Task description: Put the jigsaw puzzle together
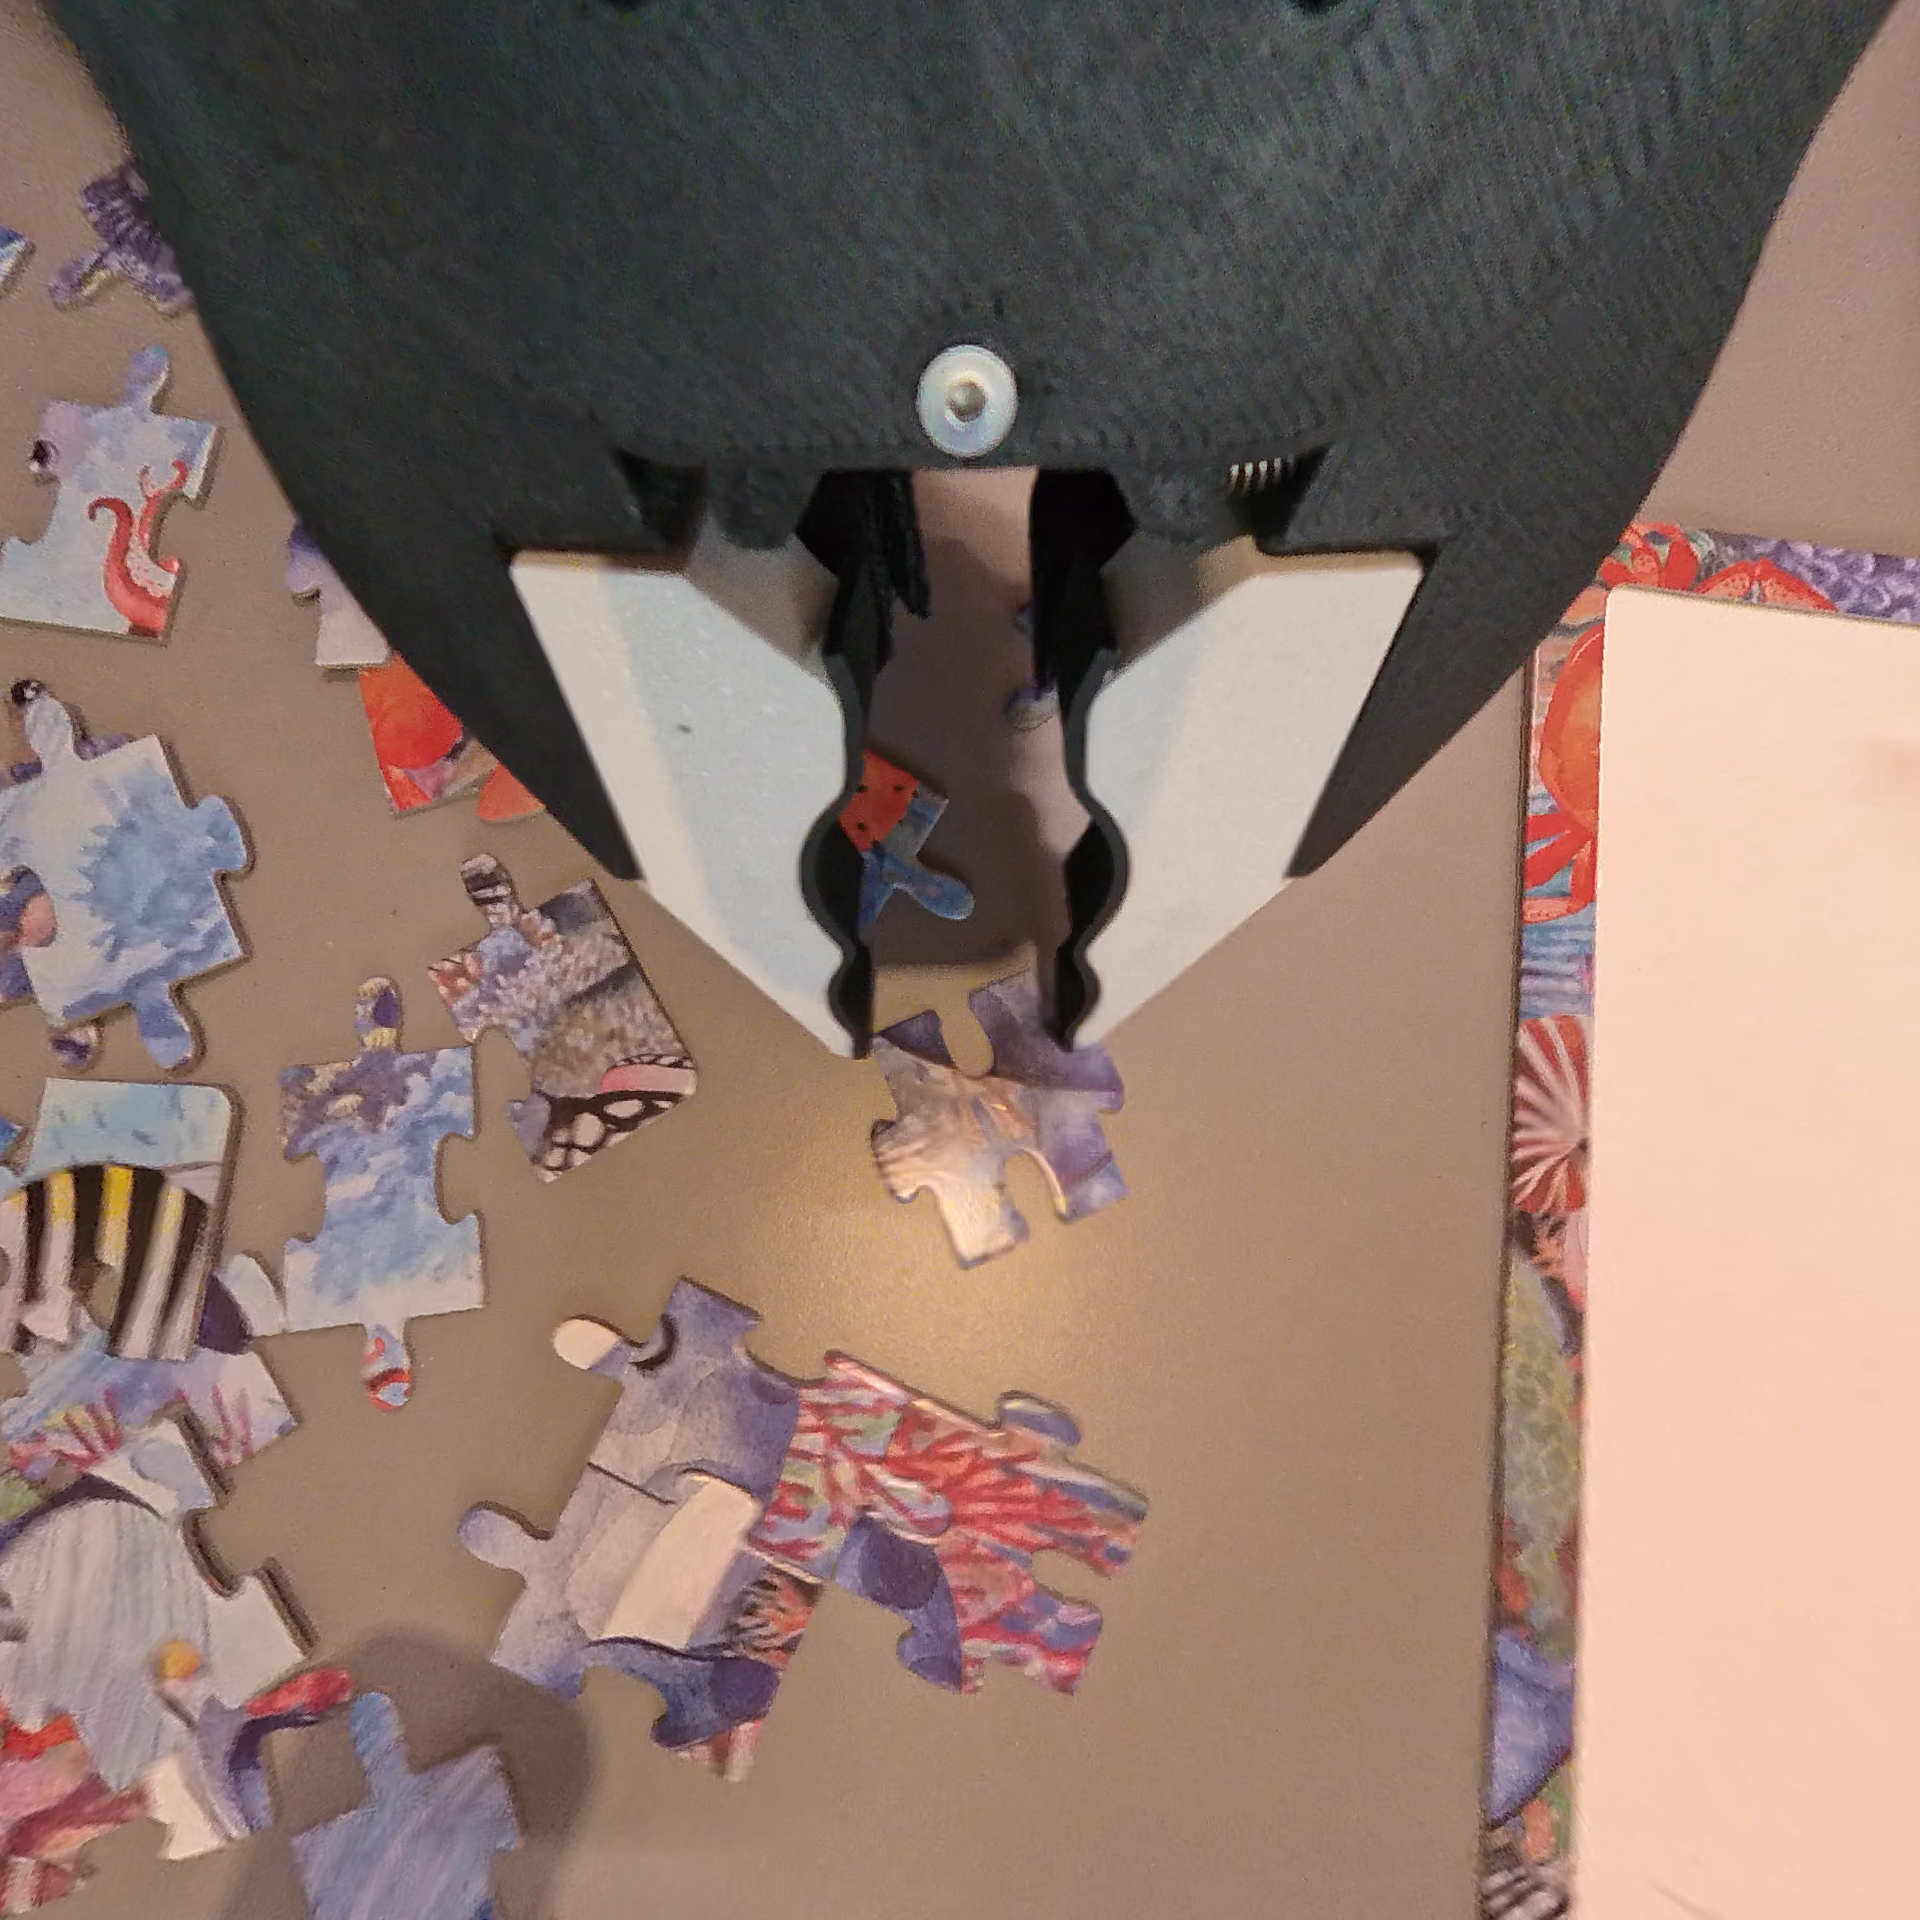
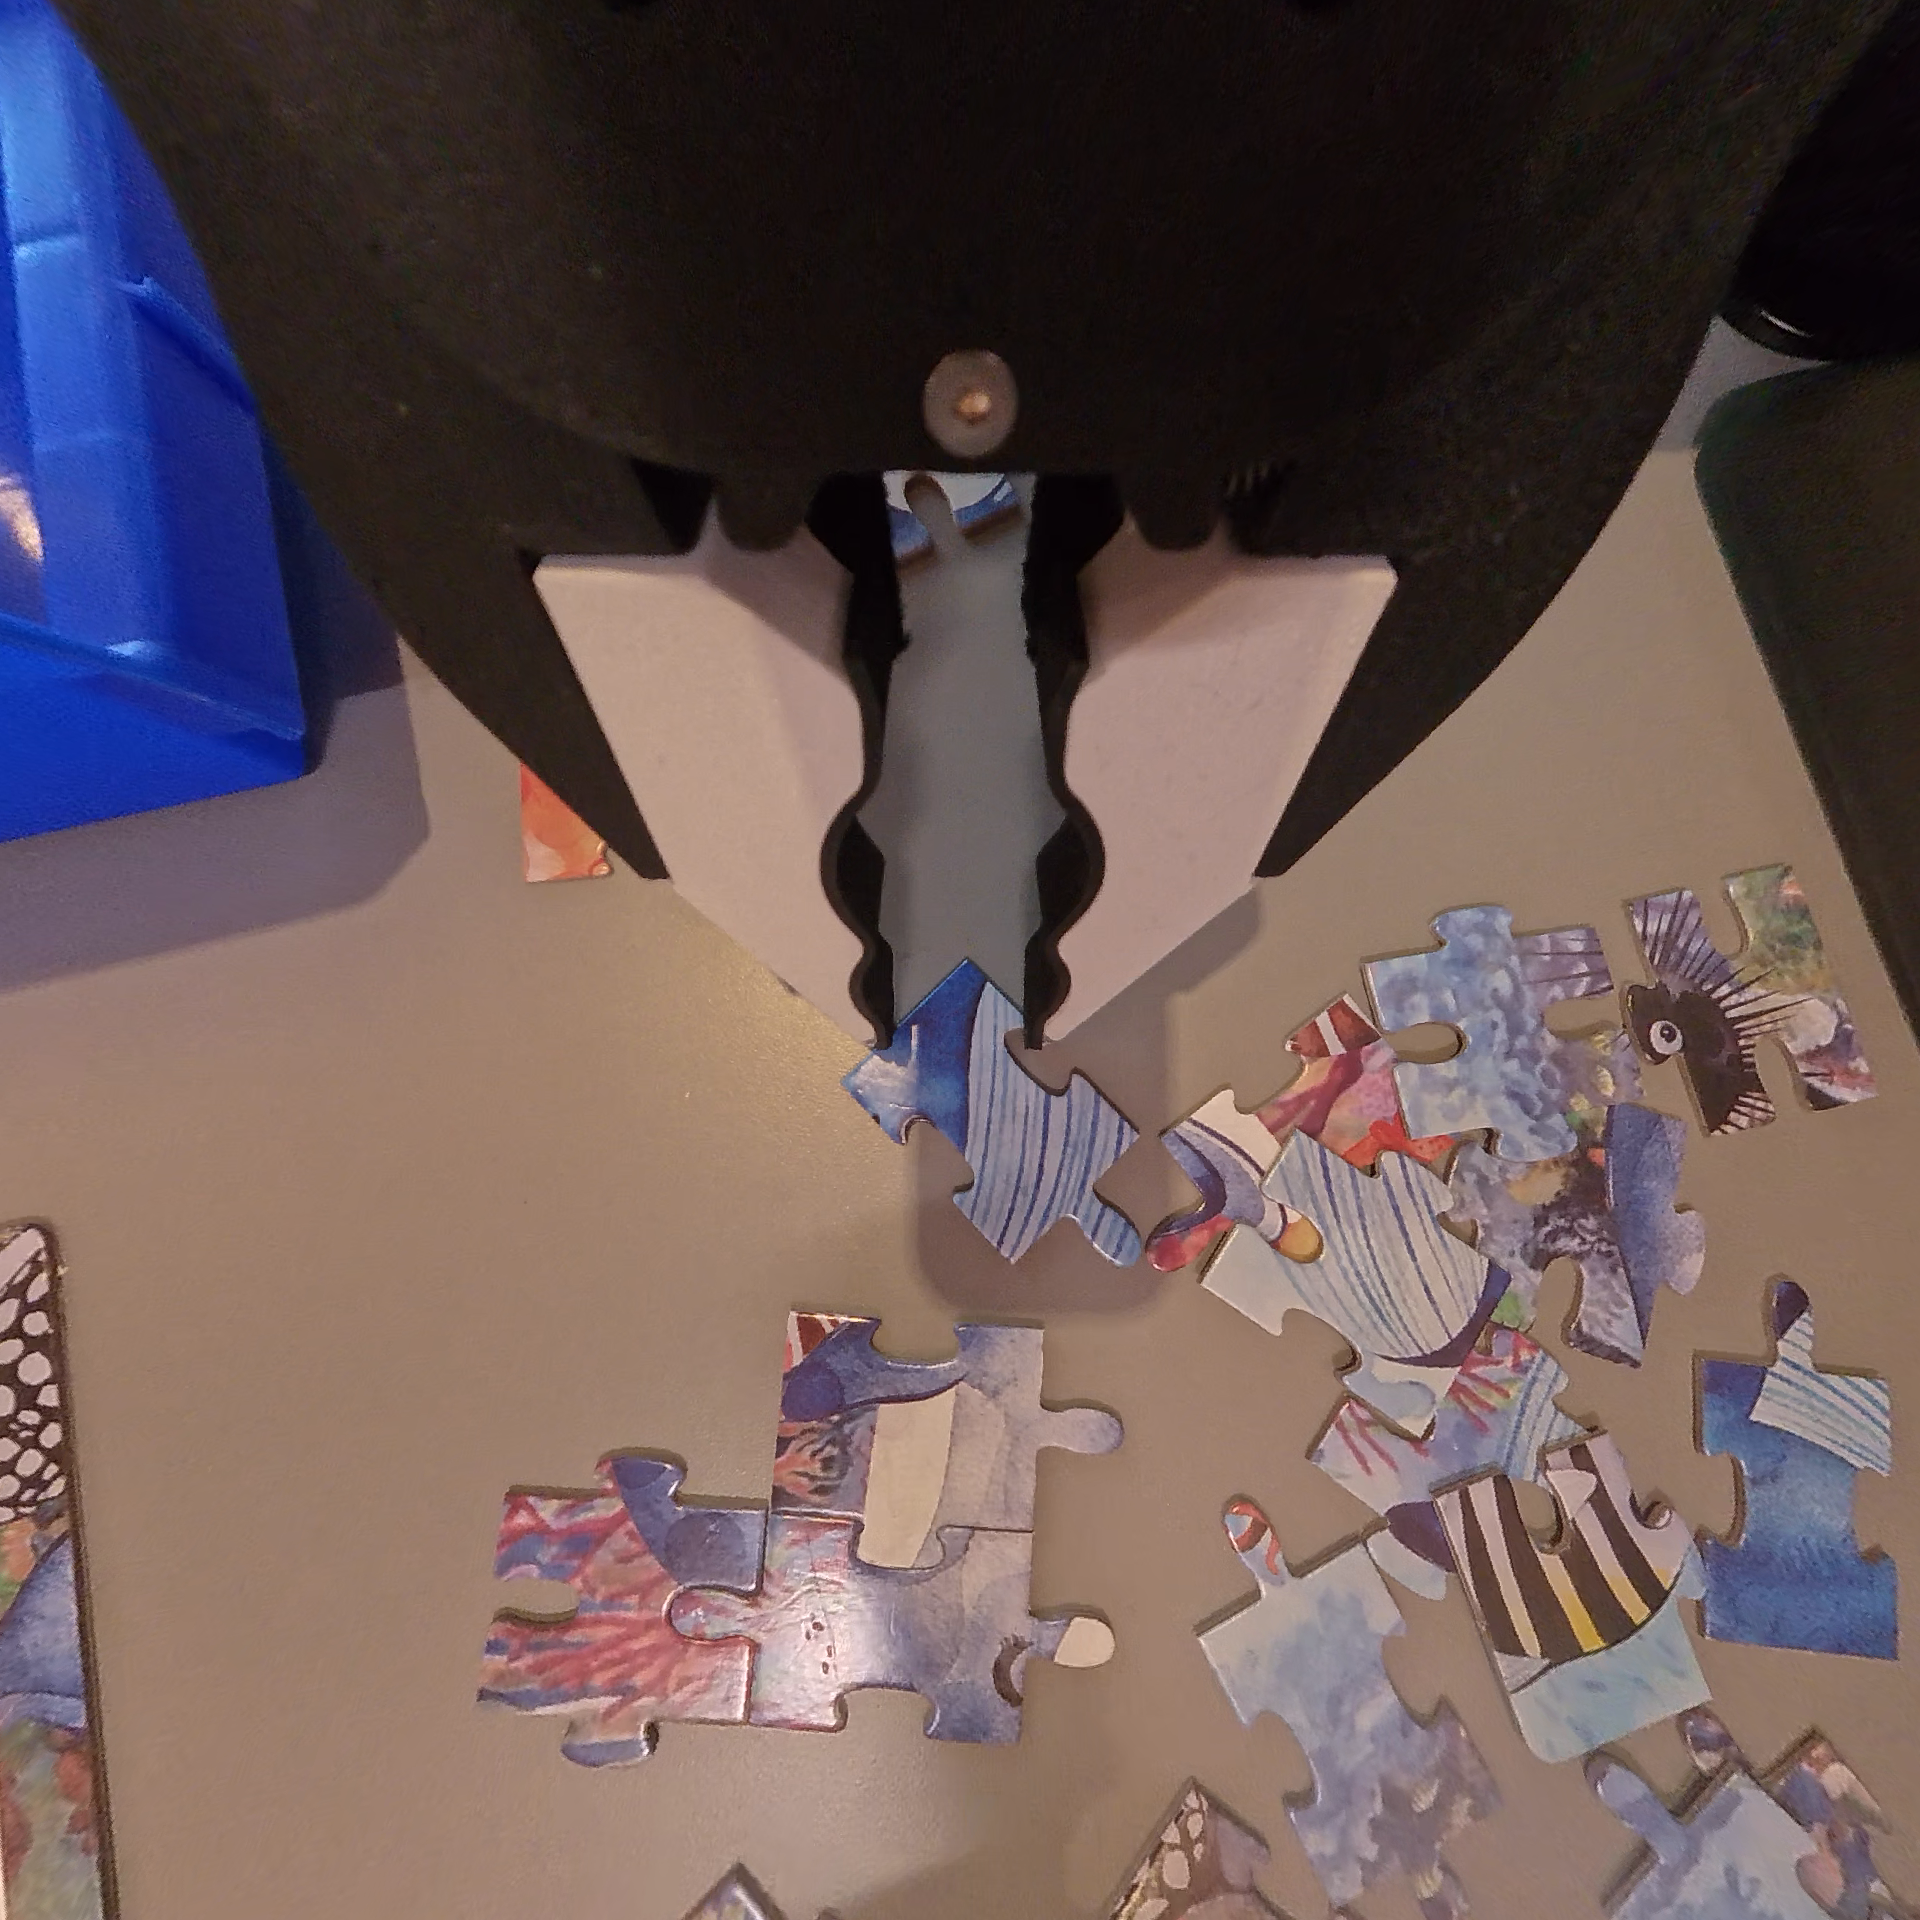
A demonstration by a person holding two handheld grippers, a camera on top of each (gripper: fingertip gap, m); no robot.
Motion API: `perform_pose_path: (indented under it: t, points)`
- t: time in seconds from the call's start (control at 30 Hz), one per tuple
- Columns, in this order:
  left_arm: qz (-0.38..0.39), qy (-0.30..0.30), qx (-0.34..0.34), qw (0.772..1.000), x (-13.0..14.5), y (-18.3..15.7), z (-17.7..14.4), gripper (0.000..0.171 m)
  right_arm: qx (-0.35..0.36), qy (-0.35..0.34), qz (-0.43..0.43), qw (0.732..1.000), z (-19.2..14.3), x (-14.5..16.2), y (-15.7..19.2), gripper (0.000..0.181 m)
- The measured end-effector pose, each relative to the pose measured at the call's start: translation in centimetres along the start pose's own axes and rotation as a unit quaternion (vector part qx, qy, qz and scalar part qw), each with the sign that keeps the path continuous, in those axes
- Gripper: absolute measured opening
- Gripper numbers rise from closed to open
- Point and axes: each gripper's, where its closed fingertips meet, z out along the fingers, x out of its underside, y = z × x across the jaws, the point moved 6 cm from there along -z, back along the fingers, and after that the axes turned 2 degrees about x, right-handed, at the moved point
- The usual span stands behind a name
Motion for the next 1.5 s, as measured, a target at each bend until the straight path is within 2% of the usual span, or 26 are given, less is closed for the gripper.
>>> perform_pose_path:
  t: [0.07, 0.1, 0.2, 0.3, 0.4, 0.6, 0.7, 0.8, 1.0, 1.07, 1.23, 1.4, 1.5]
  points:
    - [0.011, -0.006, -0.005, 1.000, -0.1, -0.3, 0.0, 0.031, 0.000, 0.000, 0.000, 1.000, 0.0, 0.0, 0.0, 0.022]
    - [0.025, -0.011, -0.001, 1.000, -0.2, -0.6, 0.0, 0.014, 0.000, -0.001, 0.000, 1.000, 0.0, 0.0, 0.0, 0.022]
    - [0.043, -0.004, -0.009, 0.999, -0.1, -1.2, 0.1, 0.012, -0.001, -0.001, 0.000, 1.000, 0.0, 0.1, 0.0, 0.022]
    - [0.041, -0.010, -0.020, 0.999, -0.1, -1.0, -0.5, 0.024, 0.000, 0.000, -0.001, 1.000, -0.1, 0.1, 0.0, 0.021]
    - [0.011, -0.023, -0.025, 0.999, -0.1, -0.4, -1.3, 0.050, 0.001, 0.001, 0.000, 1.000, -0.1, 0.2, -0.1, 0.021]
    - [-0.017, -0.002, -0.022, 1.000, 0.5, -0.1, -0.3, 0.058, 0.003, 0.002, 0.000, 1.000, -0.1, 0.2, -0.1, 0.021]
    - [-0.024, -0.014, -0.002, 1.000, 0.6, -0.5, -1.0, 0.058, 0.002, 0.001, 0.001, 1.000, -0.1, 0.3, -0.1, 0.021]
    - [-0.008, -0.023, 0.042, 0.999, 0.9, -2.0, -2.3, 0.059, 0.000, 0.002, 0.001, 1.000, -0.2, 0.3, -0.1, 0.021]
    - [0.062, 0.001, 0.070, 0.996, 2.0, -5.5, -2.5, 0.066, 0.000, 0.001, 0.001, 1.000, -0.2, 0.3, -0.1, 0.021]
    - [0.088, 0.013, 0.056, 0.994, 2.1, -6.1, -2.0, 0.067, -0.001, 0.000, 0.002, 1.000, -0.2, 0.4, -0.1, 0.021]
    - [0.082, 0.023, 0.052, 0.995, 1.5, -7.2, -0.8, 0.062, 0.000, -0.002, 0.002, 1.000, -0.2, 0.4, 0.0, 0.021]
    - [0.059, 0.006, 0.042, 0.997, 1.0, -7.4, -0.5, 0.038, 0.000, -0.001, 0.001, 1.000, -0.2, 0.4, 0.0, 0.021]
    - [0.048, -0.003, 0.035, 0.998, 1.0, -7.5, -0.5, 0.035, -0.001, -0.002, 0.001, 1.000, -0.2, 0.4, -0.1, 0.021]
